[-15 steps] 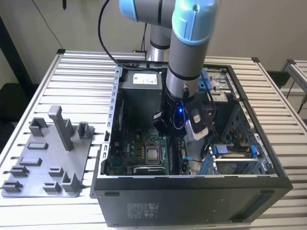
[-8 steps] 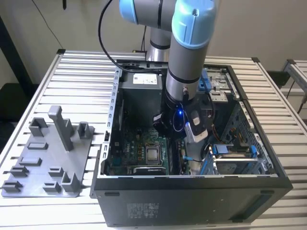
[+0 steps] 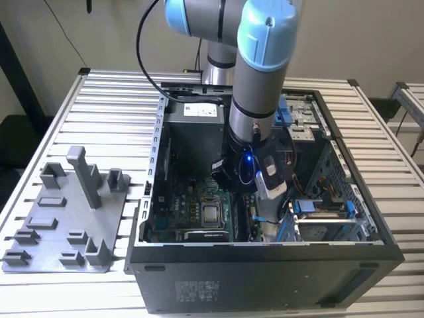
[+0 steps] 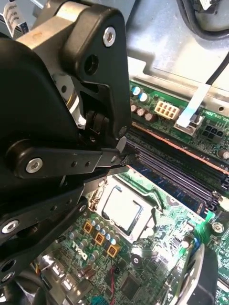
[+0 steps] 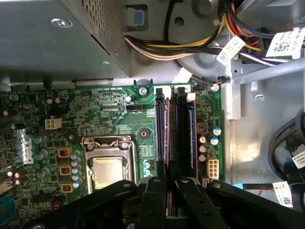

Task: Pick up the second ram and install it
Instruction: 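Insert the second ram into the second slot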

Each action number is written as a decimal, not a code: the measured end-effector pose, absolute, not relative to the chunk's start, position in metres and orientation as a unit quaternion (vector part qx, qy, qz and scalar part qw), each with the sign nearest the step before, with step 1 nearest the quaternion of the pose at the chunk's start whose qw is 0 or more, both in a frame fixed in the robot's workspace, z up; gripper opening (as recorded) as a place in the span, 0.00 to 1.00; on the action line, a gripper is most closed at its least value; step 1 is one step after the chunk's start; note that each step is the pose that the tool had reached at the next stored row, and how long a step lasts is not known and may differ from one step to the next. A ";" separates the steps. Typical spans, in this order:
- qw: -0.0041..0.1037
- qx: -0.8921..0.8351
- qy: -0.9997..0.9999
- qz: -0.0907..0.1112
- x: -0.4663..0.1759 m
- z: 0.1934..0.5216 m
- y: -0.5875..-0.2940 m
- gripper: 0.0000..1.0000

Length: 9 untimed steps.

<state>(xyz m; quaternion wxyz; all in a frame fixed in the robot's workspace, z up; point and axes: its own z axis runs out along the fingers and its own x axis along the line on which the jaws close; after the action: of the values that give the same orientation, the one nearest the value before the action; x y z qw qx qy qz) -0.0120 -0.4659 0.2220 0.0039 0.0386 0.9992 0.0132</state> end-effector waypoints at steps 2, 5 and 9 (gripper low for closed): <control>0.004 0.039 0.999 0.013 -0.012 0.222 -0.466 0.14; 0.004 0.039 0.999 0.013 -0.011 0.221 -0.466 0.14; 0.003 0.039 0.999 0.013 -0.011 0.221 -0.466 0.14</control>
<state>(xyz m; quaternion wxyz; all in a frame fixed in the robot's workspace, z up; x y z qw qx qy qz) -0.0111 -0.4664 0.2214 0.0033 0.0386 0.9992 0.0133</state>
